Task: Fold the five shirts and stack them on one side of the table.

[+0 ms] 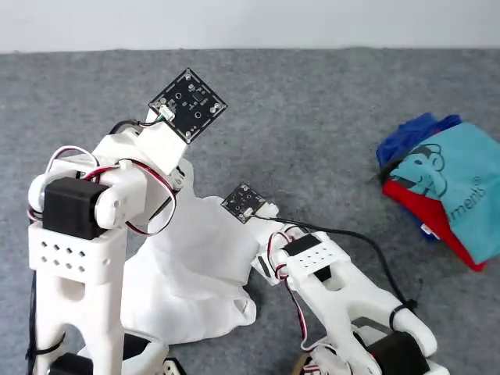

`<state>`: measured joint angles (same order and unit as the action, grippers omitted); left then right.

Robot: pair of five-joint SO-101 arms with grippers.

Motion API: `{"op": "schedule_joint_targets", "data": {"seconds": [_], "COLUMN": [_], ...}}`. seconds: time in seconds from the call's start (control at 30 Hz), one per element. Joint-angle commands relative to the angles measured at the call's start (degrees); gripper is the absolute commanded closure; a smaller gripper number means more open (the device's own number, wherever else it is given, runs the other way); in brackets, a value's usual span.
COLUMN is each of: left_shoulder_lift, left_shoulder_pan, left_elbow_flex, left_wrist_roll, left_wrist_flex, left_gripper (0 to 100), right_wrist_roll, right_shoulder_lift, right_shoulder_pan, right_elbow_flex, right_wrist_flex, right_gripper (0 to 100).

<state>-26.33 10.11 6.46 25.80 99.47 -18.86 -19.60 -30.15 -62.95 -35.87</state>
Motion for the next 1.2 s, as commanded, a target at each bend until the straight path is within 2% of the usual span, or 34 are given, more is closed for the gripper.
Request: {"op": "schedule_joint_targets", "data": {"seconds": [0.0,0.2,0.4,0.63,0.77,0.83,1.07,1.17], "left_shoulder_lift": [-1.32,-1.32,-1.32,-1.32,-1.32,-1.32,-1.23,-1.23], "left_shoulder_pan": [-0.35,-0.35,-0.44,0.18,2.73,2.55,2.2,2.46], "left_elbow_flex": [0.22,0.22,0.22,0.48,0.66,2.95,23.34,32.75], "left_wrist_roll": [0.88,0.88,0.7,0.0,-9.32,-10.11,-10.37,-10.46], "left_wrist_flex": [0.88,0.88,0.88,0.26,-3.16,-3.52,0.97,0.97], "left_gripper": [99,99,99,99,99,99,99,99], "right_wrist_roll": [-1.32,-3.25,-4.84,-5.01,-5.01,-5.01,-6.33,-7.74], "right_shoulder_lift": [0.04,-0.48,-0.66,-0.66,-0.66,-0.66,-0.66,-1.36], "right_shoulder_pan": [-0.66,0.31,11.82,22.55,24.13,24.22,23.78,23.96], "right_elbow_flex": [-0.09,0.7,7.56,29.1,43.43,51.08,79.03,86.07], "right_wrist_flex": [1.1,1.1,-1.19,-19.74,-33.01,-40.57,-63.87,-67.12], "right_gripper": [94.9,98.5,99.1,99.1,99.1,99.1,99.1,99.1]}}
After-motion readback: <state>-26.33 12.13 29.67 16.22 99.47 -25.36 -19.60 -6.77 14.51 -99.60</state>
